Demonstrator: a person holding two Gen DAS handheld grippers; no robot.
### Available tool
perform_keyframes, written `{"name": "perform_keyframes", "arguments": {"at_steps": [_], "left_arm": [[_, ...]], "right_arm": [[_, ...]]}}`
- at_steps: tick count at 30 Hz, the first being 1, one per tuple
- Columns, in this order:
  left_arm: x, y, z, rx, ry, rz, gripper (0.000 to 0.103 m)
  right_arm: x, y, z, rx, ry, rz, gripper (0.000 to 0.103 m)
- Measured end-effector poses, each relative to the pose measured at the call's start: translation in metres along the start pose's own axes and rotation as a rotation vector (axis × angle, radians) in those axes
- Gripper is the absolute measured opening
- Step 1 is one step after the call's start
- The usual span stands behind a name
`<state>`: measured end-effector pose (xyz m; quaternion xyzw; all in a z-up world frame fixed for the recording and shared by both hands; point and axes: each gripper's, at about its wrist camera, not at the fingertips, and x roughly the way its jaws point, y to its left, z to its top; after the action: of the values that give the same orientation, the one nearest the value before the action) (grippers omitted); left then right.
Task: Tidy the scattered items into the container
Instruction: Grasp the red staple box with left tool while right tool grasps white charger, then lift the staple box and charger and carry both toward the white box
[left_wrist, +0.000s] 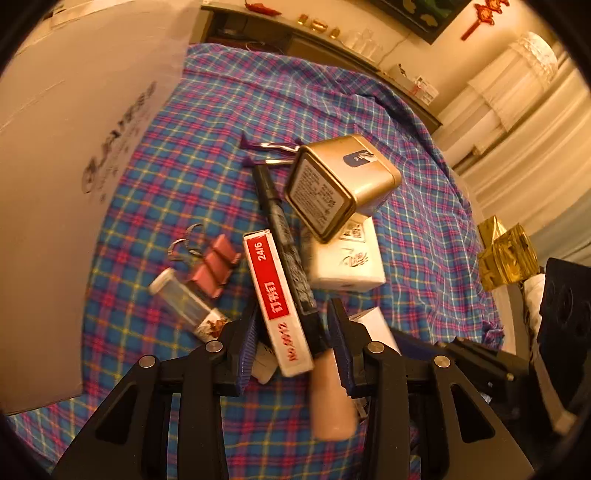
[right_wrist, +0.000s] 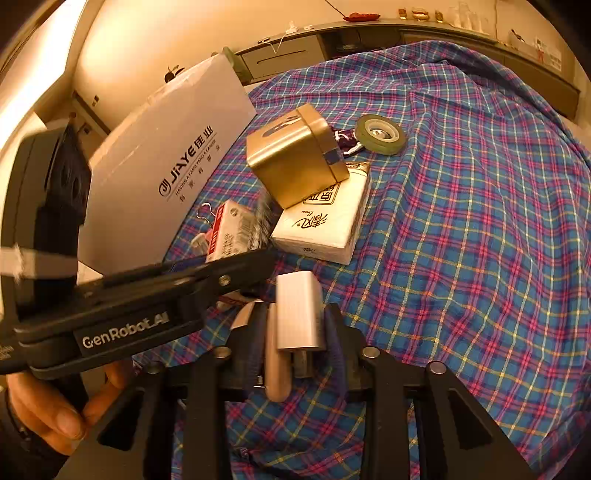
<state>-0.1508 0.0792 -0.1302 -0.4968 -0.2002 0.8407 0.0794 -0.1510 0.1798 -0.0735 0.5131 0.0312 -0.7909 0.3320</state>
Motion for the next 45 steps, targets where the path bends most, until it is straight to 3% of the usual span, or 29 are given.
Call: {"name": "perform_keyframes", "arguments": {"at_steps": [7,8,10,20,25,36,45], "left_arm": [[-0.005,0.013,-0.001,-0.048,-0.026,-0.022,0.035],[-0.005,0.011,-0.001,-0.035,-0.031,-0.004,0.021],[-0.009,0.006,-0.001,-0.009,-0.042,0.007,0.015],[-0.033,-0.002,0.000,0.033,-0.080,0.027,0.015],[-0.044,-0.002,-0.005,0.031,-0.089,0.030,0.015],[-0.071,-0.005,-0.021,0.021,-0.108,0.024,0.015],[-0.098,-0.002,-0.036,0.022,-0.129,-0.004,0.014]], "right_arm": [[0.001,0.000,0.000,0.011,-0.006,0.009,0.032],[0.000,0.000,0.000,0.011,-0.009,0.005,0.032],[-0.002,0.001,-0.001,0.010,-0.020,-0.009,0.031],[-0.007,0.011,0.005,-0.036,-0.061,-0.045,0.029],[-0.013,0.012,0.005,-0.026,-0.074,-0.017,0.024],[-0.018,0.003,-0.002,0.029,-0.078,0.020,0.024],[-0.016,0.004,-0.009,-0.002,-0.086,-0.041,0.026]]}}
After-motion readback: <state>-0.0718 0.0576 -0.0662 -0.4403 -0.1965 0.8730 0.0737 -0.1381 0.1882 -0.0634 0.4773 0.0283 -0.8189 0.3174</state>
